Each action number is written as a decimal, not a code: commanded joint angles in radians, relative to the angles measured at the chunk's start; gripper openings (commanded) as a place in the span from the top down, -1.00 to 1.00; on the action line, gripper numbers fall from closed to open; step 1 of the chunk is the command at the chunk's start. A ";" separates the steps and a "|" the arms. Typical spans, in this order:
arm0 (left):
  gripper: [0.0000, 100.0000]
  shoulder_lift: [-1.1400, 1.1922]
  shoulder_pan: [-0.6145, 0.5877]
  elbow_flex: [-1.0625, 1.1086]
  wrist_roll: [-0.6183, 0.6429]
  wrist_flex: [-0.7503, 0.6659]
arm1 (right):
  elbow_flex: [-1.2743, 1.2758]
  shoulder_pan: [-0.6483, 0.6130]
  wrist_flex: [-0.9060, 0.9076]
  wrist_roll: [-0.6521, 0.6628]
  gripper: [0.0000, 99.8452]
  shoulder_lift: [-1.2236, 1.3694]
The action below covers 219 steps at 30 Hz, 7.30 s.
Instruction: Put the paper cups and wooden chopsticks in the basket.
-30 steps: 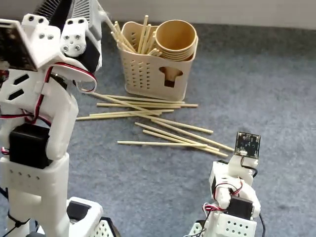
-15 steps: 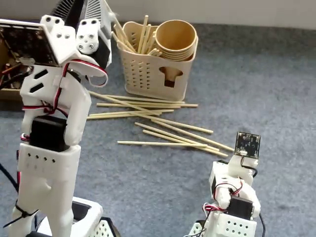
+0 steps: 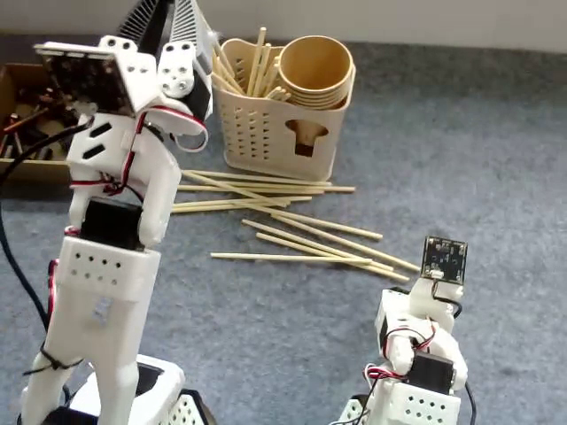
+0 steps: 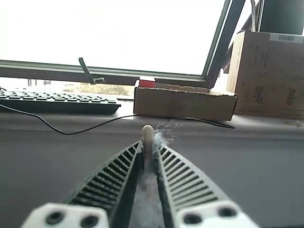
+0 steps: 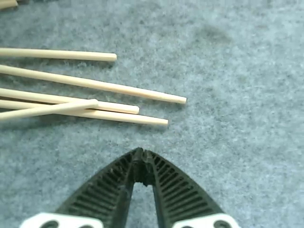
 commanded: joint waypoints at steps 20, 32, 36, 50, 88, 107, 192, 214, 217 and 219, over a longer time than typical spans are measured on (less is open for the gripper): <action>0.79 0.360 -0.010 -0.374 0.006 0.361 | 0.127 0.008 -0.025 0.000 0.99 -0.005; 0.79 0.358 -0.074 -0.650 0.003 0.812 | 0.127 0.008 -0.025 0.000 0.99 -0.005; 0.80 0.358 -0.151 -0.684 0.003 0.976 | 0.127 0.010 -0.025 0.000 0.99 -0.005; 0.80 0.348 -0.326 -0.684 -0.009 1.284 | 0.127 0.008 -0.025 0.000 0.99 -0.005; 0.79 -0.518 -0.522 1.006 -0.213 0.654 | -0.079 -0.004 0.131 -0.005 0.99 -0.005; 0.79 -0.743 -0.526 1.133 -0.236 0.651 | -0.567 -0.352 0.150 -0.204 0.85 0.486; 0.80 -0.779 -0.527 1.153 -0.238 0.651 | -0.769 -0.384 -0.429 -0.763 0.72 1.443; 0.80 -0.779 -0.527 1.153 -0.238 0.651 | -0.990 -0.384 -0.271 -0.766 0.72 1.587; 0.80 -0.779 -0.527 1.153 -0.238 0.651 | -1.013 -0.386 -0.265 -0.766 0.78 1.587; 0.80 -0.779 -0.527 1.153 -0.238 0.651 | -1.013 -0.386 -0.265 -0.766 0.84 1.587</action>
